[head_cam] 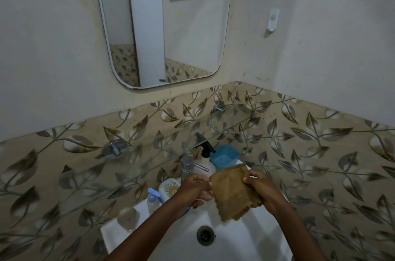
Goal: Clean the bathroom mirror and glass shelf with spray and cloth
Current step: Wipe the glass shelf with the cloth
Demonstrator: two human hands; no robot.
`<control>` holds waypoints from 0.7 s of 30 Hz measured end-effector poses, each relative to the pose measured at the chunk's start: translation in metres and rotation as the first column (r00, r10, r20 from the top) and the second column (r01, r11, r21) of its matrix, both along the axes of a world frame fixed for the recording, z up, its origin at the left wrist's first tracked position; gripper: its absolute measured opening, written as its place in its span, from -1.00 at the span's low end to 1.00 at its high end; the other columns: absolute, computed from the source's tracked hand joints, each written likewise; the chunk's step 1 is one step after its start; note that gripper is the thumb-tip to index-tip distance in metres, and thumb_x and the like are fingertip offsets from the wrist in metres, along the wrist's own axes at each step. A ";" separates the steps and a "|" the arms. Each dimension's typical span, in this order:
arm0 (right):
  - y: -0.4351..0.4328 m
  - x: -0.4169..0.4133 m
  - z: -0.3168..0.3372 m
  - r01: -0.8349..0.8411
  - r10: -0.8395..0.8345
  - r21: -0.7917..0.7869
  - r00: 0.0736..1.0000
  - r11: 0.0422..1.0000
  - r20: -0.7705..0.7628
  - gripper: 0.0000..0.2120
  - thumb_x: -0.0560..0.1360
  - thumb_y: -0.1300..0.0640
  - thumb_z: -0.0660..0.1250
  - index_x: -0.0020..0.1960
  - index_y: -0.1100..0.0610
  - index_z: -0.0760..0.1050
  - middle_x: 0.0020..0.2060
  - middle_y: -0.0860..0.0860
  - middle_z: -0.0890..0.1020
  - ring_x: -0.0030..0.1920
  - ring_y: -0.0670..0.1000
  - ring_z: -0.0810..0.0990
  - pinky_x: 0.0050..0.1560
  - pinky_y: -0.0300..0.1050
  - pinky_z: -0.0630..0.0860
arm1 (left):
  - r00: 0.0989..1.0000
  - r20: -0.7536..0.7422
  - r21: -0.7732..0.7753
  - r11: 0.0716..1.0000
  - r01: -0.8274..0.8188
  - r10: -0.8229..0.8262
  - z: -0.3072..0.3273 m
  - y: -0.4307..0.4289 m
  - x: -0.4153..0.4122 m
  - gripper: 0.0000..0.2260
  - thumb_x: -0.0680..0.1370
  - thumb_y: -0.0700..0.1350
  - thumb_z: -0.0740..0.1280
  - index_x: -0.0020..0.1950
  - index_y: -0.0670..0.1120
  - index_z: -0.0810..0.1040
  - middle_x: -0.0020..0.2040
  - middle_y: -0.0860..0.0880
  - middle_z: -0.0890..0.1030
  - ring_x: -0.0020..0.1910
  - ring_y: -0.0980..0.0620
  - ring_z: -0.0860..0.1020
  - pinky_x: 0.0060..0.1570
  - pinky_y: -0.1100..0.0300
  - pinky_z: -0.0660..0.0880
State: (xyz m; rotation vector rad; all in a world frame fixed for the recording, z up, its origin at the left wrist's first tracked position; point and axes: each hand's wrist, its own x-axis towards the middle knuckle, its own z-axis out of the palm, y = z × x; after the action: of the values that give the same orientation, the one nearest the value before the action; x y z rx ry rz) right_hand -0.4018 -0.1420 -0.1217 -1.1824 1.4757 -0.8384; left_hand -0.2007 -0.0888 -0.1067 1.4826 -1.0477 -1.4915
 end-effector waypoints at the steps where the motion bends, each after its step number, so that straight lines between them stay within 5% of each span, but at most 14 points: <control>1: -0.008 -0.006 0.001 0.039 -0.039 -0.023 0.999 0.999 -0.005 -0.85 0.51 0.31 0.22 0.00 0.20 0.55 -0.10 0.19 0.63 -0.04 0.19 0.59 -0.14 -0.02 0.53 | 1.000 -0.005 -0.010 1.000 0.001 -0.001 0.001 -0.001 -0.002 -0.93 0.54 -0.22 0.29 0.01 -0.14 0.45 -0.16 -0.08 0.62 -0.48 0.16 0.54 -0.50 0.35 0.37; 6: -0.056 -0.017 0.011 0.104 -0.107 -0.094 0.994 0.990 -0.030 -0.82 0.49 0.30 0.23 0.05 0.30 0.53 -0.15 0.27 0.61 -0.12 0.22 0.59 -0.22 -0.01 0.53 | 0.996 0.047 -0.109 0.991 0.082 -0.077 -0.003 -0.012 0.001 -0.91 0.57 -0.26 0.19 0.01 -0.14 0.46 -0.04 -0.11 0.62 -0.42 0.14 0.54 -0.52 0.39 0.41; 10: -0.105 0.001 0.019 0.103 -0.093 -0.091 0.989 0.990 0.115 -0.86 0.45 0.46 0.16 -0.17 0.30 0.46 -0.41 0.20 0.50 -0.46 0.08 0.48 -0.59 -0.22 0.44 | 0.997 0.043 -0.179 0.981 0.071 -0.065 -0.005 -0.030 0.006 -0.88 0.57 -0.26 0.19 -0.08 -0.12 0.50 -0.15 -0.05 0.64 -0.38 0.12 0.54 -0.48 0.38 0.41; 13: -0.145 0.021 -0.002 0.165 -0.147 -0.052 0.956 0.985 0.254 -0.78 0.47 0.44 0.14 -0.20 0.21 0.48 -0.29 0.19 0.55 -0.33 0.12 0.53 -0.52 -0.19 0.50 | 0.998 0.026 -0.190 0.980 0.053 -0.049 -0.011 -0.043 0.006 -0.84 0.58 -0.28 0.18 -0.13 -0.12 0.50 -0.19 -0.05 0.62 -0.42 0.13 0.52 -0.48 0.38 0.40; 15: -0.175 0.025 -0.036 0.179 -0.153 -0.076 0.953 0.981 0.263 -0.77 0.49 0.39 0.15 -0.12 0.16 0.53 -0.08 0.25 0.59 -0.18 0.17 0.57 -0.29 -0.05 0.59 | 0.999 0.012 -0.168 0.985 0.046 -0.045 -0.019 -0.049 0.005 -0.83 0.58 -0.29 0.18 -0.16 -0.14 0.51 -0.22 -0.06 0.63 -0.44 0.11 0.52 -0.51 0.38 0.39; 18: -0.196 0.035 -0.064 0.115 -0.100 -0.172 0.990 0.978 0.095 -0.78 0.53 0.38 0.12 0.06 0.25 0.51 0.12 0.25 0.55 0.03 0.14 0.52 0.07 0.02 0.51 | 0.997 -0.008 -0.151 0.985 0.081 -0.083 -0.028 -0.055 0.004 -0.80 0.58 -0.30 0.18 -0.20 -0.15 0.51 -0.32 -0.02 0.63 -0.53 0.15 0.52 -0.54 0.37 0.37; 21: -0.193 0.042 -0.067 0.061 -0.139 -0.286 0.956 0.956 -0.259 -0.75 0.55 0.31 0.13 0.16 0.38 0.46 0.12 0.31 0.56 0.07 0.20 0.53 0.02 -0.04 0.42 | 0.997 -0.001 -0.143 0.986 0.081 -0.082 -0.034 -0.056 0.004 -0.81 0.59 -0.31 0.16 -0.17 -0.15 0.50 -0.26 -0.06 0.62 -0.54 0.17 0.52 -0.58 0.38 0.36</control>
State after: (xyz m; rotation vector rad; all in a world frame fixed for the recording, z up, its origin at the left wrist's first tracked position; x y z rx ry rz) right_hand -0.3596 -0.3347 -0.1889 -1.4897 1.6971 -1.0041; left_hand -0.1965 -0.1451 -0.1408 1.3483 -1.1983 -1.4440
